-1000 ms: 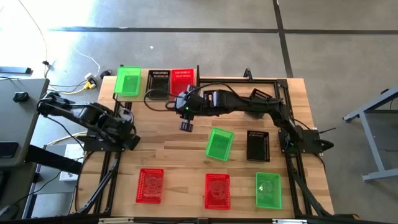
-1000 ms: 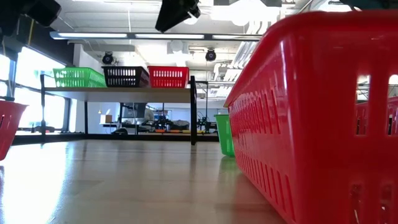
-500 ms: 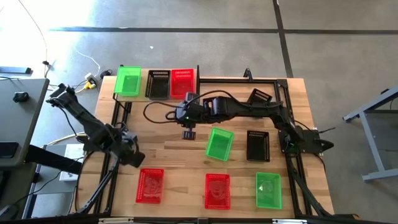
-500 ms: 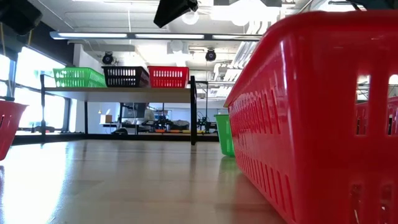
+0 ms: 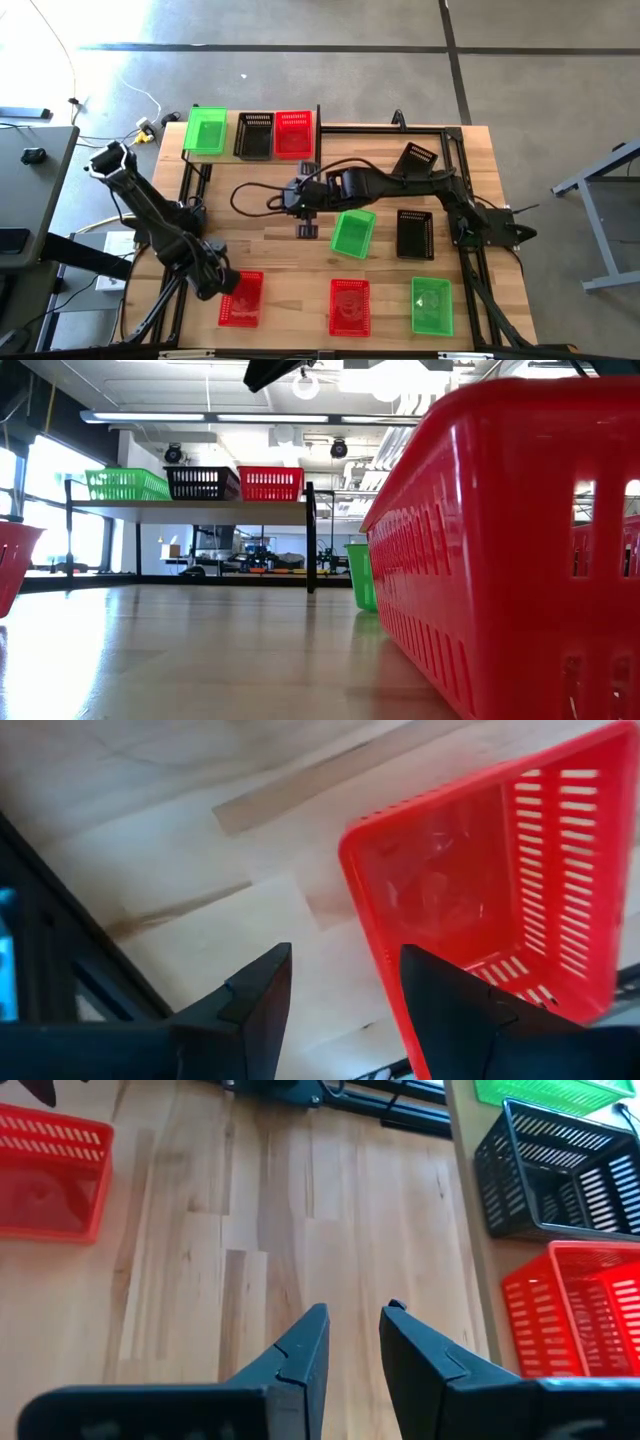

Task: Stack baskets on shelf by color
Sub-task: Stack the left red bin on top of the red bin on the shelf

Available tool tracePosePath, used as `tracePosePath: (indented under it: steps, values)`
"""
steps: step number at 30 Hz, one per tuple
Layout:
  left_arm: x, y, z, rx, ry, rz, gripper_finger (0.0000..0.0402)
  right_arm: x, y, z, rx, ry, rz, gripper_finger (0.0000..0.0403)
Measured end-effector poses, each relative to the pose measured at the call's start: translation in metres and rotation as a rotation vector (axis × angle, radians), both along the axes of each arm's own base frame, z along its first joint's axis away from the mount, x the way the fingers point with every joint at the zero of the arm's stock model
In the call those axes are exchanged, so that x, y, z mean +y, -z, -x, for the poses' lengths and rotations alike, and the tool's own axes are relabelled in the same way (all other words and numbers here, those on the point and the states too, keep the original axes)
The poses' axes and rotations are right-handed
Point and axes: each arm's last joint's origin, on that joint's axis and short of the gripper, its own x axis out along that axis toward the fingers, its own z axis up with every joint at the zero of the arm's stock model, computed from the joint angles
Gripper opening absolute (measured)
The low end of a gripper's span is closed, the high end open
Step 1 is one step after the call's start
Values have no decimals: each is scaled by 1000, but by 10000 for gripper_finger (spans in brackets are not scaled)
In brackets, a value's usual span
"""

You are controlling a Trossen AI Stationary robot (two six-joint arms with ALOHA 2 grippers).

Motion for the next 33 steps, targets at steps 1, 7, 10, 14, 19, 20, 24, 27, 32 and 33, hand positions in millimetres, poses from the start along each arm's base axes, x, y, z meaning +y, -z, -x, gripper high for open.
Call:
tracePosePath:
  steps: [1,7,10,14,19,20,24,27,32,33]
  values:
    - [-1,2,-2,4,-2,-2,176,2,0,0,4,-3,0,78]
    - [-11,17,-12,15,-10,-11,176,11,1,2,15,-25,2,78]
    - [-13,24,-15,39,-29,-27,176,16,1,3,16,-36,2,78]
    - [-16,32,-18,62,-59,-41,170,24,1,5,21,-53,3,78]
    - [-19,40,-21,77,-89,-49,138,34,2,7,37,-79,2,78]
    - [-20,41,-22,81,-95,-51,128,36,3,8,43,-91,-7,78]
    - [-21,43,-24,77,-121,-41,81,48,4,11,72,-182,-93,78]
    - [-20,43,-25,56,-156,-56,42,58,4,13,83,-265,-175,78]
    - [-19,37,-28,-11,-219,-53,6,75,4,16,91,-389,-203,78]
    - [-18,36,-28,-14,-226,-50,8,77,4,17,91,-409,-191,78]
